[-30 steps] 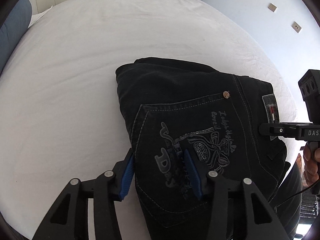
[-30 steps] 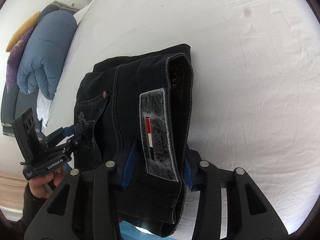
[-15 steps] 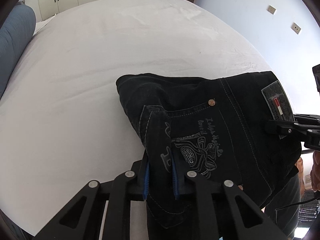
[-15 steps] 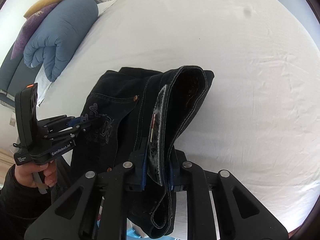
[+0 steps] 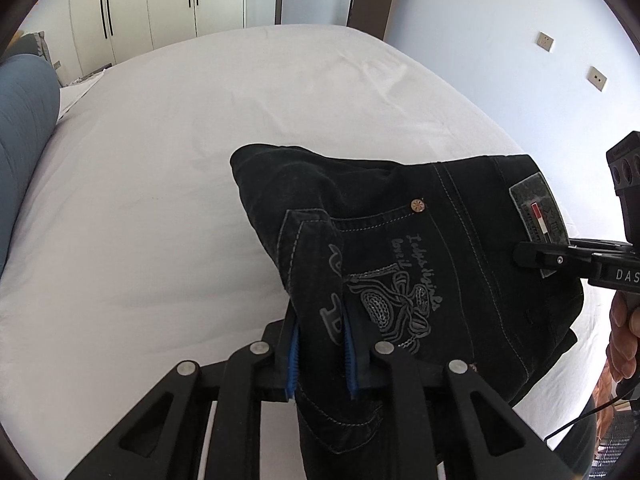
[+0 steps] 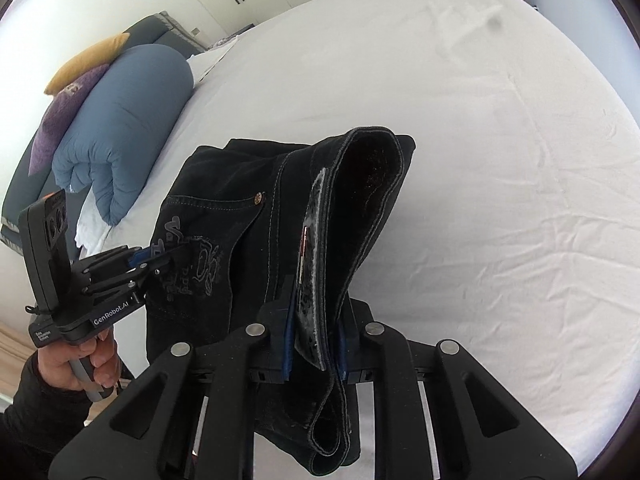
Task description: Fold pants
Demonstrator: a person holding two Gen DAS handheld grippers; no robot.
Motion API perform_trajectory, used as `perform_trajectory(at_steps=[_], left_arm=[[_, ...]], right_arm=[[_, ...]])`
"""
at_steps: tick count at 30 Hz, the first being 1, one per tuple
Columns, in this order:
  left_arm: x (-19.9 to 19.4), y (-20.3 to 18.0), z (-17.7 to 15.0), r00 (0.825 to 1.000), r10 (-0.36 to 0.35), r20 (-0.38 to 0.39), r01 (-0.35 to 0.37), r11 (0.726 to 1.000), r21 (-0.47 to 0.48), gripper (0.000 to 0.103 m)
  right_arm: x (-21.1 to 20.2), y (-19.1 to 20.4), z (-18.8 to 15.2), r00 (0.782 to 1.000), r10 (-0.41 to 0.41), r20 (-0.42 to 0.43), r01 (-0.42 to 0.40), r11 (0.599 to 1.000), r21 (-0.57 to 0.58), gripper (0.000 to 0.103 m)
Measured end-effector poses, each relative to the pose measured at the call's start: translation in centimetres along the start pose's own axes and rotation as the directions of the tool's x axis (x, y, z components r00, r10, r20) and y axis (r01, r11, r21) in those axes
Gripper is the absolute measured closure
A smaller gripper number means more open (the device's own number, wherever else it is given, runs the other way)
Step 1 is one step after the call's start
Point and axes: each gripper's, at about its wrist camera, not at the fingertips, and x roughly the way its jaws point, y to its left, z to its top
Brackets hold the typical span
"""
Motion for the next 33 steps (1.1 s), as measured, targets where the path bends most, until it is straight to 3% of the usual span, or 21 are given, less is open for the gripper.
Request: perform_trajectory(at_steps=[3,5,6,8,12,15,17,20,22,23,24,25,27,29,31,32,33], left_arm=[[4.0,-1.4,-0.8,0.998,-0.004,-0.061,0.003,1.000,-0.020,0.083],[5.3,-1.3,-1.5,0.998,0.002,-0.064,-0.004,0.999,-0.034,0.075],[5.6,-1.2,-1.8,0.998,0.000,-0.057,-0.003,0.999,-0.048,0.072],[5.8,-0.9,-2.4,0.999,0.010,-0.046,-0.013,0.998,-0.062,0.056],[5.1,-0.4,-3.1,1.000,0.018,-0.024,-0.020,0.997,-0.073,0.042],[2.3,-0.7,-5.1,0.999,0.037,0.026,-0.035,0.996,-0.083,0.033],[-0.1,-1.2,-5.9,0.994,0.071,0.086,-0.064,0.995,-0.078,0.014],[-5.3,-3.2,-7.7,0.955,0.170,0.243,-0.161,0.985,-0.057,0.000],[-8.9,-4.5,-8.7,0.910,0.244,0.335,-0.239,0.969,-0.058,0.000],[-11.1,-5.3,-9.5,0.878,0.288,0.383,-0.285,0.956,-0.066,0.000],[-13.1,-5.6,-10.1,0.845,0.318,0.429,-0.316,0.946,-0.079,0.000],[-15.6,-6.6,-11.0,0.799,0.355,0.485,-0.353,0.930,-0.099,0.000],[-19.1,-6.4,-9.8,0.715,0.417,0.561,-0.406,0.901,-0.152,0.000],[-24.4,-5.4,-9.2,0.652,0.449,0.611,-0.408,0.887,-0.216,0.000],[-28.6,-5.8,-10.1,0.592,0.436,0.678,-0.356,0.896,-0.265,0.000],[-30.3,-6.0,-10.7,0.571,0.407,0.712,-0.327,0.909,-0.258,0.000],[-31.9,-6.3,-11.2,0.562,0.374,0.737,-0.308,0.922,-0.233,0.000]], right_arm=[[2.8,-3.7,1.1,0.999,-0.008,-0.051,0.011,0.998,0.056,0.087],[4.9,-5.7,0.8,0.997,-0.015,-0.079,0.022,0.996,0.089,0.085],[5.5,-6.8,0.4,0.997,-0.009,-0.078,0.017,0.994,0.109,0.078],[5.8,-9.1,-0.5,0.998,0.038,-0.050,-0.028,0.984,0.175,0.064],[5.0,-11.6,-2.0,0.991,0.131,0.018,-0.131,0.959,0.252,0.051],[2.6,-12.3,-2.6,0.994,0.081,0.073,-0.098,0.956,0.275,0.036],[0.4,-12.3,-3.9,0.993,0.043,0.110,-0.074,0.951,0.299,0.033],[-3.5,-11.5,-5.9,0.985,-0.032,0.167,-0.018,0.957,0.289,0.033],[-6.9,-9.5,-7.2,0.966,-0.096,0.239,0.035,0.969,0.245,0.033],[-8.2,-8.2,-7.8,0.952,-0.117,0.282,0.053,0.973,0.225,0.033],[-9.9,-6.9,-8.4,0.932,-0.145,0.332,0.078,0.975,0.206,0.033],[-11.9,-5.5,-9.0,0.906,-0.178,0.384,0.114,0.976,0.184,0.032],[-15.5,-2.5,-10.3,0.843,-0.218,0.492,0.178,0.976,0.128,0.024],[-18.2,2.3,-11.2,0.748,-0.238,0.619,0.243,0.967,0.079,0.013],[-22.0,5.3,-13.0,0.636,-0.236,0.735,0.292,0.955,0.054,0.003],[-23.8,6.6,-13.9,0.574,-0.232,0.785,0.316,0.947,0.048,0.000],[-25.6,7.8,-14.9,0.510,-0.219,0.832,0.339,0.940,0.039,0.000]])
